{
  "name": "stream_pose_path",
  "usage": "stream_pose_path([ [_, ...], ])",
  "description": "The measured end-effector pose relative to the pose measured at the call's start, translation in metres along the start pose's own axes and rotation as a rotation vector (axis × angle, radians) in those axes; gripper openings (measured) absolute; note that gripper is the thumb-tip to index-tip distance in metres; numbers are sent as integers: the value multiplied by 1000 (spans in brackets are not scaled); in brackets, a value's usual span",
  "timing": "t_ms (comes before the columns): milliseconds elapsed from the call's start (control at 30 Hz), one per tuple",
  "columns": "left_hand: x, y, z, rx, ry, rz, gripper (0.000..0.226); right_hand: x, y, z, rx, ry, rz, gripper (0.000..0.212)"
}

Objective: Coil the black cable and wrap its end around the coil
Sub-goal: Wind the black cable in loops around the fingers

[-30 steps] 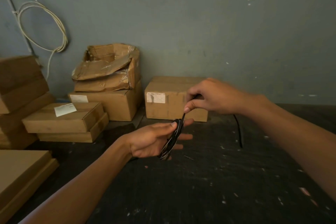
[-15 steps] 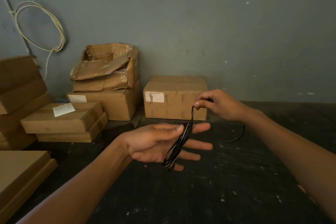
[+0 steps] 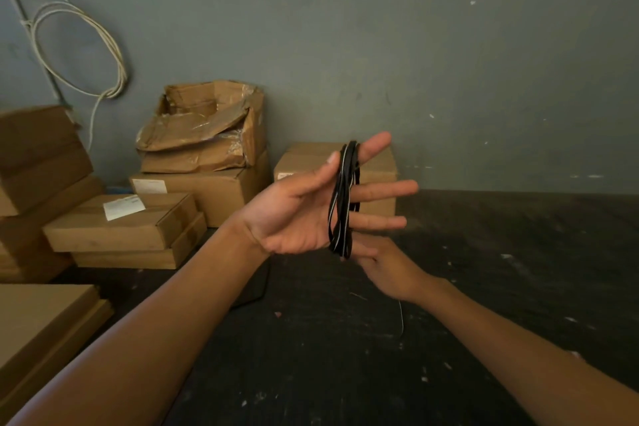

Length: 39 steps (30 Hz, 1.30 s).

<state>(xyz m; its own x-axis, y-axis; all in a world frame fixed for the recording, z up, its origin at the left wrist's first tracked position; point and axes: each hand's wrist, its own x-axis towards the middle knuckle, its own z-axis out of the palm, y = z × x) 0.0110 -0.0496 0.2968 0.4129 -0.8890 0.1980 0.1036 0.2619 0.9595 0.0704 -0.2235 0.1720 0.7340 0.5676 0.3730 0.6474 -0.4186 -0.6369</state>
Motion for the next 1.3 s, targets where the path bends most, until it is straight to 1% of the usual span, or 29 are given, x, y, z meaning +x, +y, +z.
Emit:
stream_pose_path([
  [67, 3, 1, -3, -18, 41, 40, 50, -4, -11, 3, -17, -8, -12, 28],
  [167, 5, 3, -10, -53, 110, 101, 51, -10, -24, 7, -36, -46, -7, 18],
  [200, 5, 3, -13, -51, 144, 112, 51, -12, -25, 9, -43, -60, -13, 17],
  [367, 3, -4, -29, -32, 372, 122, 45, -22, -32, 12, -109, -154, -38, 19],
  [467, 0, -8, -41, -26, 487, 115, 44, -26, -33, 10, -140, -150, -45, 18],
  [567, -5, -14, -49, -27, 569, 90, 45, -30, -37, 7, -200, -150, -66, 15],
  [733, -13, -31, -67, 64, 670, -16, 41, -26, -50, -5, -350, -133, -109, 15],
  [933, -22, -47, -66, 210, 700, -136, 38, -15, -60, -40, -552, -176, -129, 23],
  [1067, -29, -57, -66, 342, 685, -291, 42, -5, -61, -64, -648, -154, -155, 22],
  [1200, -27, -67, -55, 391, 630, -405, 43, 4, -64, -84, -736, -102, -210, 23],
  [1300, -27, -69, -46, 396, 551, -453, 37, 9, -62, -94, -715, -54, -218, 20],
])
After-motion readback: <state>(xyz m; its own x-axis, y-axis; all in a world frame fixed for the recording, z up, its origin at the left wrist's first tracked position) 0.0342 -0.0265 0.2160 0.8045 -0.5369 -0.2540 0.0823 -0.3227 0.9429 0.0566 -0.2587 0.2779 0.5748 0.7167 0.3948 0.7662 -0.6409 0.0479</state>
